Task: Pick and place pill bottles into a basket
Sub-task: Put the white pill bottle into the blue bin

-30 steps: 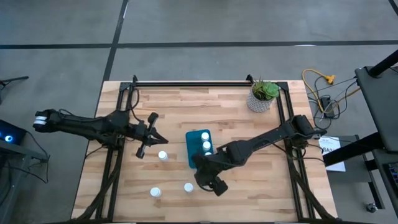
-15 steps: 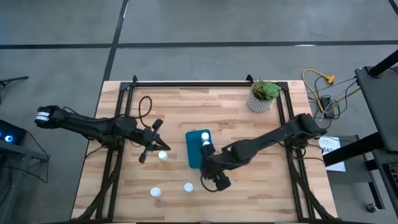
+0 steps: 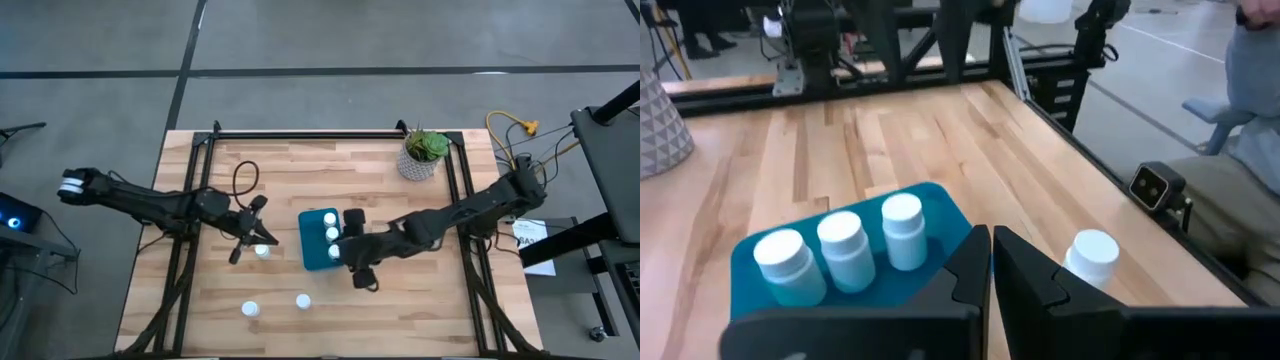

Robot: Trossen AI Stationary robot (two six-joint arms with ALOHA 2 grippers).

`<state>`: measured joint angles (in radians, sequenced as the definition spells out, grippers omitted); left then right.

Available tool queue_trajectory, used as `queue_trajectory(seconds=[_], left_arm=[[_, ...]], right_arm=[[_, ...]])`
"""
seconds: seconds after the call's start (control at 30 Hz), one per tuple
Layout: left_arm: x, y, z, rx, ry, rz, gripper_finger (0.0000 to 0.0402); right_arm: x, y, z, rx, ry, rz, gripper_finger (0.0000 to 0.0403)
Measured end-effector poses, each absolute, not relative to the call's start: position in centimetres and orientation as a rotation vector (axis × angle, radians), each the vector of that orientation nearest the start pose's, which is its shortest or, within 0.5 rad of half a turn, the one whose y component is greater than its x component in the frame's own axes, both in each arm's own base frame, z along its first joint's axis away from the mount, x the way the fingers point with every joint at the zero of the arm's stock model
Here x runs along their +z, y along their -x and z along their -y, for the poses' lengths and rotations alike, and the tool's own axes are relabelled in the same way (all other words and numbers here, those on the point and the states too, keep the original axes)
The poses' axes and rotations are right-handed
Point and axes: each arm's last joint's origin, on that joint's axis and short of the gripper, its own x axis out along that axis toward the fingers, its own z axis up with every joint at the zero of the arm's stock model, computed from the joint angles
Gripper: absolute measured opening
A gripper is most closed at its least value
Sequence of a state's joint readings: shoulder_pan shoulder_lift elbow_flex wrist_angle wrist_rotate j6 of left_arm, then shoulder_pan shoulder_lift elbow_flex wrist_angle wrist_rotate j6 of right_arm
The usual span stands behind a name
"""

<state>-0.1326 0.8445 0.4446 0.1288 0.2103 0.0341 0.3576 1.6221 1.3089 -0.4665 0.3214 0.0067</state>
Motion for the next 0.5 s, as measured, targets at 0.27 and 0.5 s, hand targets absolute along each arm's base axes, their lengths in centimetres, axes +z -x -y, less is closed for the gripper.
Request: queue_trajectory(seconds=[0.27,0.5], left_arm=[[22.6,-19.0,3.2,-0.353,-0.027,-0.315,0.0009],[21.9,-19.6,3.2,-0.357,-0.050,-0.350,0.0090]], right_arm=[[28.0,-31.1,-10.6,0.027,0.205,-0.556,0.0205],[28.4,-30.1,-10.1,0.010,0.183,-0.484,0.0206]])
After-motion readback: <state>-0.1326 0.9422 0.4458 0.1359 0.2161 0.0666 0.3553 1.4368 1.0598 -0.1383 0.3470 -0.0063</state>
